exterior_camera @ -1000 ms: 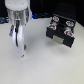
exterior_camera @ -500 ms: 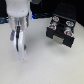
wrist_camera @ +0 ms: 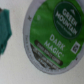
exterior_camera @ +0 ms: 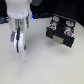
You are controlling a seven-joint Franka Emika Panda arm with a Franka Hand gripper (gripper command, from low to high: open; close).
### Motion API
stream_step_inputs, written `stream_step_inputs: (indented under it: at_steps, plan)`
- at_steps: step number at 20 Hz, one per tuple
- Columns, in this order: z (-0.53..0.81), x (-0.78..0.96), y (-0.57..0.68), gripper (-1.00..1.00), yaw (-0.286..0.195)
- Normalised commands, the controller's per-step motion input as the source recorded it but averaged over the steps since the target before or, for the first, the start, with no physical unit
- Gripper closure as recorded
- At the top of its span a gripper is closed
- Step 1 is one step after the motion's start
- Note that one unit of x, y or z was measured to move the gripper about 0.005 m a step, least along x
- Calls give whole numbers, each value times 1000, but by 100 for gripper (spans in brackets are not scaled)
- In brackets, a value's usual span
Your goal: Open the kcup holder, insert the kcup into the holder, and close the kcup holder
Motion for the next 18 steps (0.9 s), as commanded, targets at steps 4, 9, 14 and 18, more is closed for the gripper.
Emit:
stream_step_inputs:
  at_steps: [4,9,14,18]
  plan:
    - [12,10,6,100,-18]
    - [258,18,112,100,-37]
    - [580,30,242,100,-34]
    - [778,94,363,100,-9]
